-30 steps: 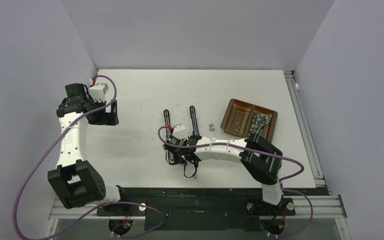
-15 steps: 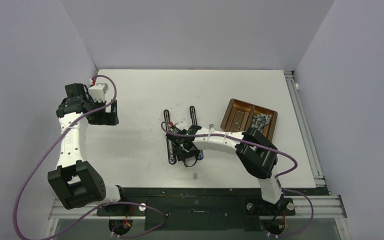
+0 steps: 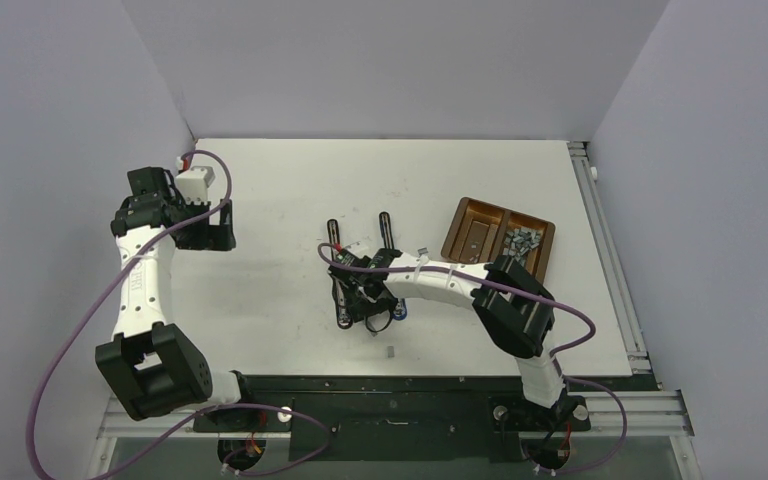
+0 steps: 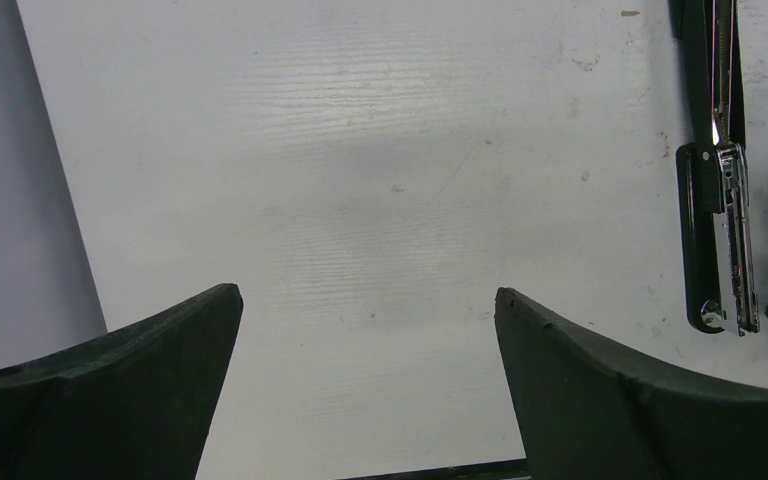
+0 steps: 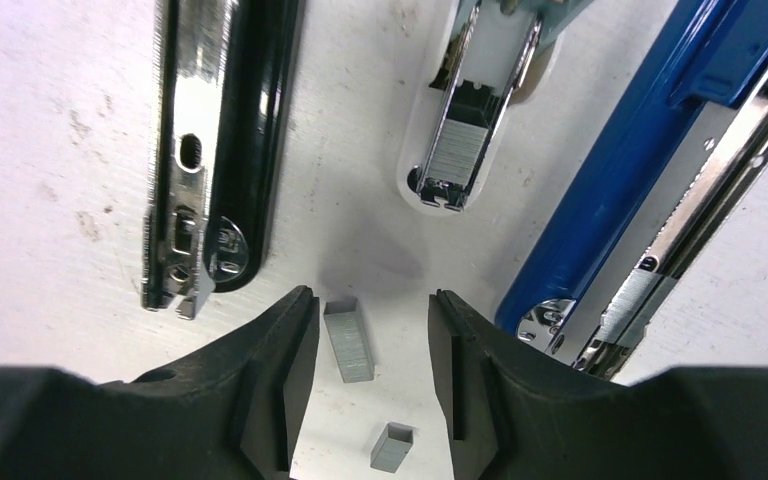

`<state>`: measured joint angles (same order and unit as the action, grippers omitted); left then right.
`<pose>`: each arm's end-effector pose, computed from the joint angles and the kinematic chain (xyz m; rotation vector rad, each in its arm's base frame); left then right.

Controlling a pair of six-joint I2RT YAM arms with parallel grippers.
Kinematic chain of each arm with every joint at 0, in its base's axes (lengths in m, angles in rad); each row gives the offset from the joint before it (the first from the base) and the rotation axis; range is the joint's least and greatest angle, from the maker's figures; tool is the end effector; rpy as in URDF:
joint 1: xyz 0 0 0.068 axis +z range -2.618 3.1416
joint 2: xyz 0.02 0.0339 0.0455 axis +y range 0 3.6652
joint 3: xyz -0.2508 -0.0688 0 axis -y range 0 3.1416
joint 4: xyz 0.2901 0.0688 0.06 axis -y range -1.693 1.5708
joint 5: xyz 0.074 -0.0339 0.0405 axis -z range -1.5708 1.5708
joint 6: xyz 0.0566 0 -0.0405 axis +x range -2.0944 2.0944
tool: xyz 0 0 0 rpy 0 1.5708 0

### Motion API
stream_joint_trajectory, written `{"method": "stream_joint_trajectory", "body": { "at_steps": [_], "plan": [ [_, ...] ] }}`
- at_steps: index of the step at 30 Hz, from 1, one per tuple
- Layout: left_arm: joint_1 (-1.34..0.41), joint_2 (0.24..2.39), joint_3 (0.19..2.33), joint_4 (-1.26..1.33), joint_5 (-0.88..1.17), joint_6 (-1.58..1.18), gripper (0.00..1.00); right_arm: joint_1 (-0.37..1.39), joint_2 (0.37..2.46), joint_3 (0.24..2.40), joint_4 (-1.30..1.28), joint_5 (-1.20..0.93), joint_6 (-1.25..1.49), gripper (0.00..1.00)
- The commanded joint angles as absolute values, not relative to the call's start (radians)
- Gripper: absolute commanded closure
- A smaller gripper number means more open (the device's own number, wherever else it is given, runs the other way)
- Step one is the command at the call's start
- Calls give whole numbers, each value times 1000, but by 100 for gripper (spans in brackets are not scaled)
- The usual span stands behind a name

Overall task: Load the staples into the stapler
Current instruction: Place the staple at the center of the board.

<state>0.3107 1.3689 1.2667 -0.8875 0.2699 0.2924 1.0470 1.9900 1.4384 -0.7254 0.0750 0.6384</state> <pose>0.3236 0.0880 0.2818 0.0789 2.5093 -0.1025 0.2229 0.3775 0.1168 -0.5687 2.8237 0.2462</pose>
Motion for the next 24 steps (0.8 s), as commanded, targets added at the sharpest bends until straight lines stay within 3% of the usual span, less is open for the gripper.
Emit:
{"method": "stream_joint_trajectory", "body": {
  "at_steps": [1, 12, 24],
  "plan": [
    [324, 1336, 1282, -866, 286, 302, 4, 1052, 1958, 1492, -733, 104, 609, 56],
    [332, 1316, 1258, -869, 290, 310, 4, 1070, 1972, 1446, -743, 25, 564, 49],
    [343, 1314, 1262, -877, 292, 319, 4, 1071, 2040, 1466, -771, 21, 540, 58]
  ]
}}
